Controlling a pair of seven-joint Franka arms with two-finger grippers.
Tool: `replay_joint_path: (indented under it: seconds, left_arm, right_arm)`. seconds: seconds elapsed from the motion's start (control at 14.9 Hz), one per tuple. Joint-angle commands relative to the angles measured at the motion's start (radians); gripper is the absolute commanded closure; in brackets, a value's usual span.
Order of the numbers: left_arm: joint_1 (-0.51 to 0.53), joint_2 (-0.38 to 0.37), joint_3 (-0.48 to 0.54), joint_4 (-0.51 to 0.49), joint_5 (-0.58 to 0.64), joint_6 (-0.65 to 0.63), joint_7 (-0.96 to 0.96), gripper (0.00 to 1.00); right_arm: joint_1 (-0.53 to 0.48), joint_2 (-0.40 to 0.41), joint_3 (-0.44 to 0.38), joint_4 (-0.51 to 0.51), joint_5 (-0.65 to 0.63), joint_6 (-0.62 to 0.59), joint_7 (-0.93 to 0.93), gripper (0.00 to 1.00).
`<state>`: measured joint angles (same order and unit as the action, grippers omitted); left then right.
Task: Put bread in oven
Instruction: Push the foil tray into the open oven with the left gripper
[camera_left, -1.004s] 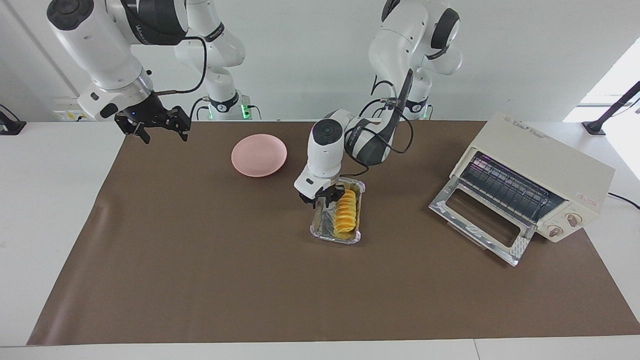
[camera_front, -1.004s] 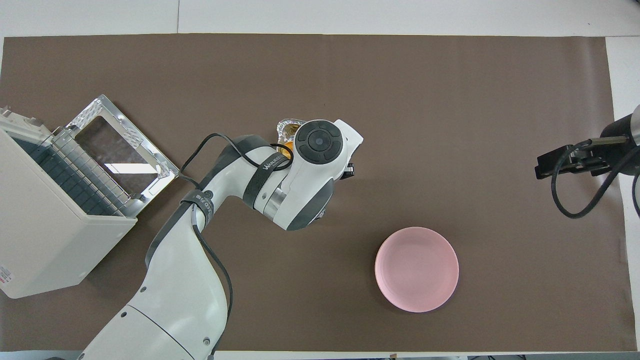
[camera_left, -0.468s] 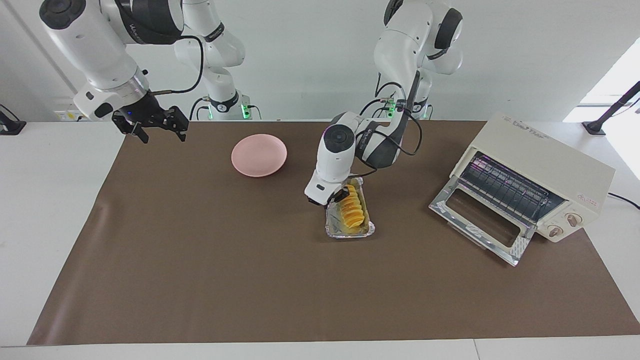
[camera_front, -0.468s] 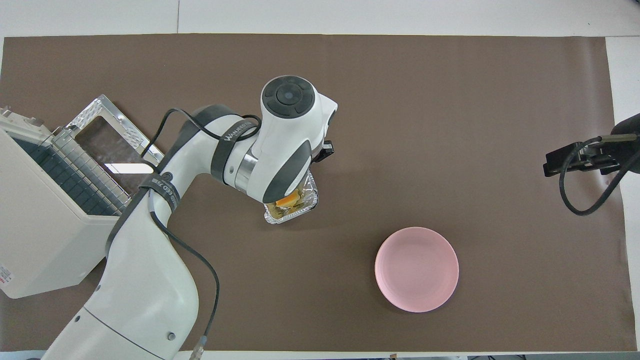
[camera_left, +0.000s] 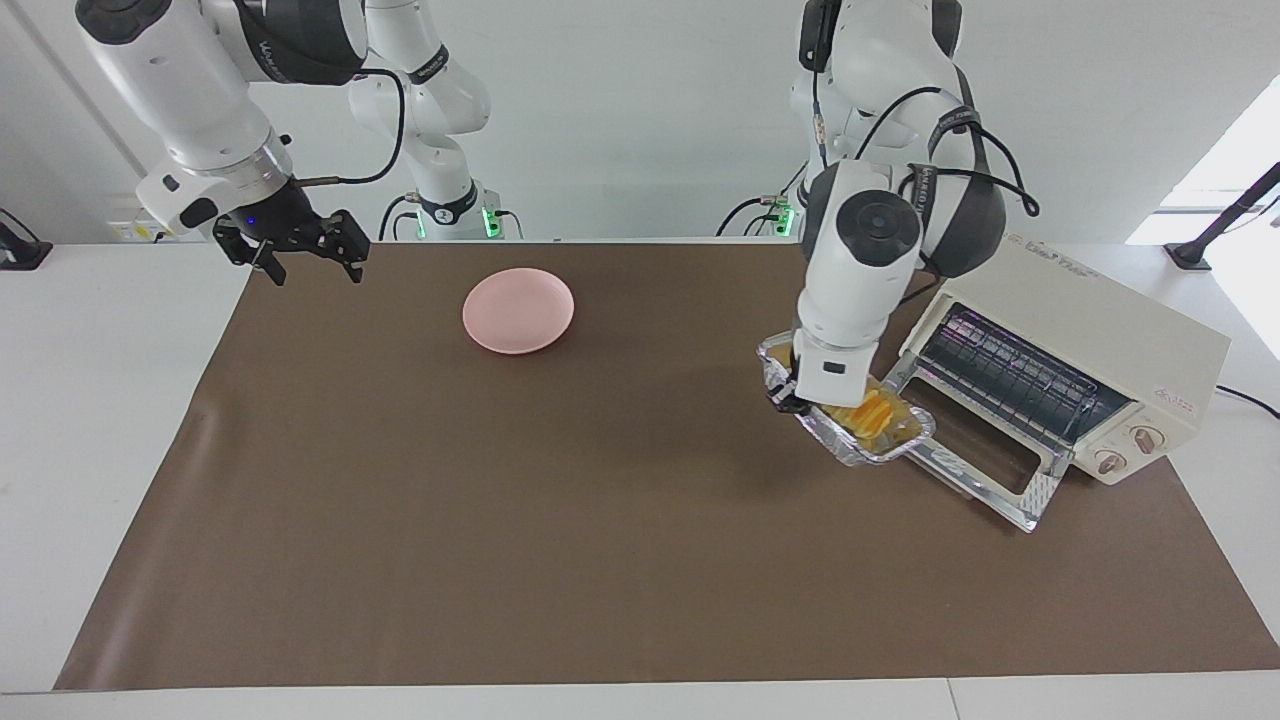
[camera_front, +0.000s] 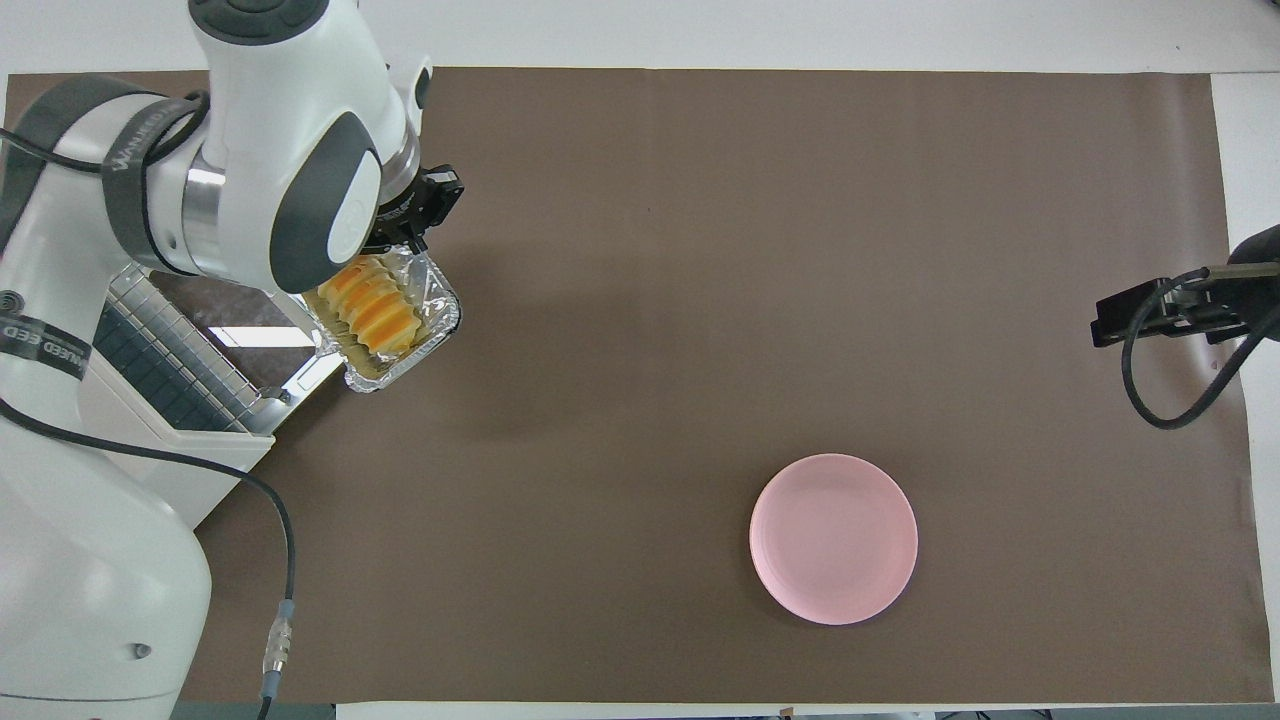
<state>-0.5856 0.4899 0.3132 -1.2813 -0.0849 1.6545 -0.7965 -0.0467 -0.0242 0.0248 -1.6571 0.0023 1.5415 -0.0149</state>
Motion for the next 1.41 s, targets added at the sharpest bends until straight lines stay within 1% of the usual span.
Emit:
replay_joint_path:
  seconds: [0.0, 0.2, 0.4, 0.47, 0.54, 0.67, 0.87, 1.07, 1.34]
  left_arm:
    - [0.047, 0.001, 0.053, -0.029, -0.009, 0.008, 0.006, 1.00]
    - [0.133, -0.016, 0.056, -0.082, -0.007, 0.022, 0.034, 1.00]
    - [0.199, -0.017, 0.069, -0.093, 0.014, 0.013, 0.078, 1.00]
    - [0.213, -0.025, 0.070, -0.113, 0.017, 0.004, 0.121, 1.00]
    - [0.216, -0.037, 0.072, -0.139, 0.042, 0.001, 0.149, 1.00]
    - [0.214, -0.069, 0.072, -0.203, 0.137, 0.013, 0.180, 1.00]
    - [0.216, -0.105, 0.075, -0.285, 0.145, 0.025, 0.180, 1.00]
    - [0.214, -0.109, 0.076, -0.305, 0.145, 0.027, 0.172, 1.00]
    - [0.208, -0.135, 0.076, -0.369, 0.148, 0.028, 0.168, 1.00]
  right_arm:
    - [-0.016, 0.013, 0.009, 0.017, -0.010, 0.003, 0.029, 0.00]
    - [-0.016, 0.012, 0.009, 0.016, -0.013, 0.005, 0.029, 0.00]
    - [-0.013, 0.003, 0.009, -0.013, -0.013, -0.003, 0.035, 0.00]
    - [-0.012, 0.001, 0.009, -0.013, -0.013, -0.003, 0.033, 0.00]
    - [-0.013, 0.001, 0.009, -0.013, -0.013, -0.003, 0.032, 0.00]
    - [-0.015, 0.001, 0.009, -0.013, -0.013, -0.006, 0.026, 0.00]
    - [-0.013, 0.000, 0.009, -0.013, -0.013, -0.011, 0.024, 0.00]
    - [-0.013, 0.000, 0.009, -0.013, -0.013, -0.011, 0.024, 0.00]
    - [-0.013, 0.000, 0.009, -0.013, -0.015, -0.011, 0.024, 0.00]
